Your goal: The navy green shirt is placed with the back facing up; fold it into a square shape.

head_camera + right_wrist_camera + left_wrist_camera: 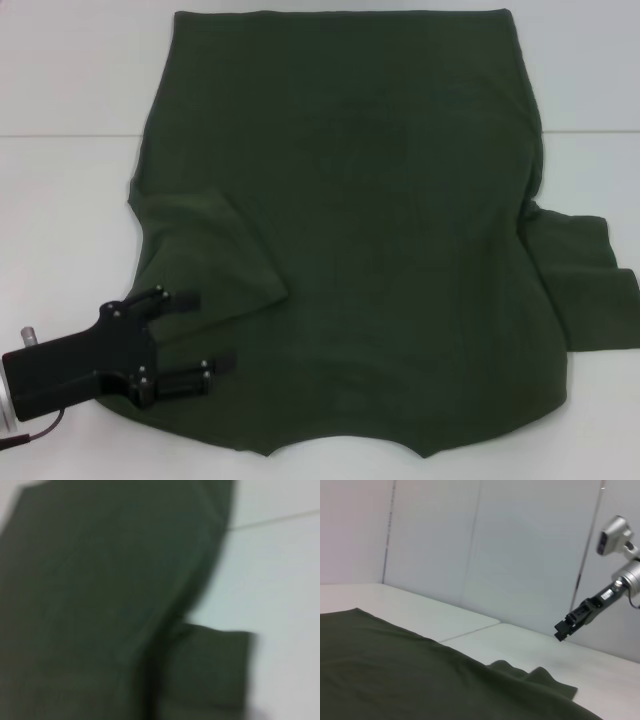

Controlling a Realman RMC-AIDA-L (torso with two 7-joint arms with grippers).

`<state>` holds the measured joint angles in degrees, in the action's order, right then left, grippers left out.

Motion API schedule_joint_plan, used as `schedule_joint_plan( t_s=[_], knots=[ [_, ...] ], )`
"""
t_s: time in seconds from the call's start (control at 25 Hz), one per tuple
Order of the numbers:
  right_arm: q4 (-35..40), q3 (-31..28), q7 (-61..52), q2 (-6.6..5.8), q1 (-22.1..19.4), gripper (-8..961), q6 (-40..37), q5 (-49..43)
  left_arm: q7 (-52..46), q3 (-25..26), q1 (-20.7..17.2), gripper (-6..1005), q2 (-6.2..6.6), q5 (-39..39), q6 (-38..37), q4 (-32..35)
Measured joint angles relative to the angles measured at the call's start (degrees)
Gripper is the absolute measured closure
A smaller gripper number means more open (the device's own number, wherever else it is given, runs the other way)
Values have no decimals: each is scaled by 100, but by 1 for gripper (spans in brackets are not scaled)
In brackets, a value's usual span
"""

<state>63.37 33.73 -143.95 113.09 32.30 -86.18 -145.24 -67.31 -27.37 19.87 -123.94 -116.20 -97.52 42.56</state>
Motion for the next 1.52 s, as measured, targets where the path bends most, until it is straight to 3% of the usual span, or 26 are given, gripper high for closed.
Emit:
schedule_joint_plan(
  t_s=[0.16,0.28,0.48,0.96,1.52],
  knots=[
    [124,-286,-285,16,459,49,-131,-1419,113,1,4,83,2,-191,-13,2],
    [-43,-210,-303,72,657,51,-46,-1833,120,0,9,77,1,-257,-14,-7],
    [-525,-84,-312,118,795,54,311,-1891,124,7,-7,79,-9,-258,-17,-30],
    [-1866,321,-264,46,1169,62,1385,-1894,148,11,-9,80,-17,-246,135,-145],
    [-2247,619,-299,108,1250,71,1835,-1919,148,13,-19,79,-17,-219,137,-187]
  ],
)
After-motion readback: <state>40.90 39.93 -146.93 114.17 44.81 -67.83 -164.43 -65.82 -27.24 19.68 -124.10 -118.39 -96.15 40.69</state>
